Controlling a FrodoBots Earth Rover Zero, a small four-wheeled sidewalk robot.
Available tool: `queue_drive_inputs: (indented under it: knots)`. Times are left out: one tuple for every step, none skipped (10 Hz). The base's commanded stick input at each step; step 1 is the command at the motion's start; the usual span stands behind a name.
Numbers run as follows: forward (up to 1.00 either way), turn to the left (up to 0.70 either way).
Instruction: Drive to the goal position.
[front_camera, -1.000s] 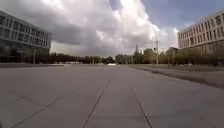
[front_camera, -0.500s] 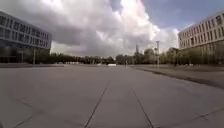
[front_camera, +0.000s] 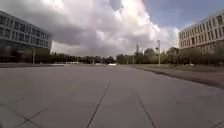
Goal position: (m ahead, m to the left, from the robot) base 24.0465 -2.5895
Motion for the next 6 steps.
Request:
queue_drive_inputs:
  knots:
    - [0.45, 0.0]
    - [0.45, 0.0]
    - [0.45, 0.0]
    - [0.45, 0.0]
    - [0.45, 0.0]
    - [0.45, 0.0]
